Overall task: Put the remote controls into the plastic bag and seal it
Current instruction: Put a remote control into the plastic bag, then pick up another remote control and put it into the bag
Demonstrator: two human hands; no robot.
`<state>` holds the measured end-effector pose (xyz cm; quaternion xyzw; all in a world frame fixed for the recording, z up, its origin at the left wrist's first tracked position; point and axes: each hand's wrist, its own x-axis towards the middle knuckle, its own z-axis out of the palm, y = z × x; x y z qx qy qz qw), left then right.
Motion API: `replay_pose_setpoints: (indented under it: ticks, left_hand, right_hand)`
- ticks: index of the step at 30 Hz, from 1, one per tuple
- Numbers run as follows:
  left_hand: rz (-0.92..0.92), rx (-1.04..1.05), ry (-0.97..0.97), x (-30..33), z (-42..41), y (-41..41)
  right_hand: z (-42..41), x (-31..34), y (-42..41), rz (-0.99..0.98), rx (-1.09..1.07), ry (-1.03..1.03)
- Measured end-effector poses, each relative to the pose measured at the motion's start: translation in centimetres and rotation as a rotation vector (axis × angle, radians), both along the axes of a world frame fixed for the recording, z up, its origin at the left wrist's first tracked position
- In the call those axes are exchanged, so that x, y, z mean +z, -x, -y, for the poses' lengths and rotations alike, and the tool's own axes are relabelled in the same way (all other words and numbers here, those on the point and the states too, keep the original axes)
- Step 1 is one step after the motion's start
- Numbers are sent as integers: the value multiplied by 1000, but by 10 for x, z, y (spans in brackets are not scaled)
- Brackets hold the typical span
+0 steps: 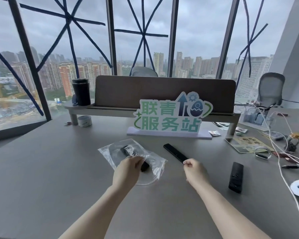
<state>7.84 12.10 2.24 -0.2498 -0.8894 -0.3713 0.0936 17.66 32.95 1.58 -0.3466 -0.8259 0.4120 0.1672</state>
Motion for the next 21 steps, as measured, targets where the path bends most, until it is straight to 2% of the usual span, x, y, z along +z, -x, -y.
replay_pose_setpoints:
  ticks: [2,6,9,13,16,20,21]
  left_hand:
    - [3,14,-10,-6,0,1]
    - [57,36,29,-17,3,8]
    - [98,36,67,-24,8,12]
    - [118,15,13,-25,4,15]
    - [138,-3,-52,-18,-13,15]
    - [161,-53,-126,0,-49,16]
    - [153,-72,-140,6,-59,15]
  right_hand:
    - [-21,-6,11,85,-36,-139]
    - [-39,-18,45,206,12,-247]
    - [-38,-27,65,253,43,-420]
    - [-40,-29,67,287,44,-417]
    - [-48,-20,50,225,77,-195]
    - [-60,17,-8,-201,118,461]
    - [-63,28,-29,-243,167,551]
